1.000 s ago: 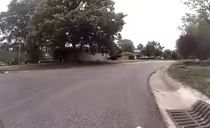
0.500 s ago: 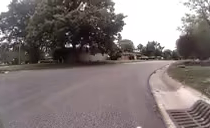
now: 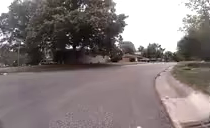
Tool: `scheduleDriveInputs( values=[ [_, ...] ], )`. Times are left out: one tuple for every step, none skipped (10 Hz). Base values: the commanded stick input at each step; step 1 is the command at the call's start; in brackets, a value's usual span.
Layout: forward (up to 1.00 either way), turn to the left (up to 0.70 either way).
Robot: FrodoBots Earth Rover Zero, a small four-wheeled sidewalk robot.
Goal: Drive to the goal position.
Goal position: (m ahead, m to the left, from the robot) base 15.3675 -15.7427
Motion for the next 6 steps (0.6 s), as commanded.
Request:
scheduleDriveInputs(
  values=[
    [0.7,0.0],
    [0.7,0.0],
    [0.7,0.0],
    [0.7,0.0],
    [0.7,0.0],
    [0.7,0.0]
  ],
)
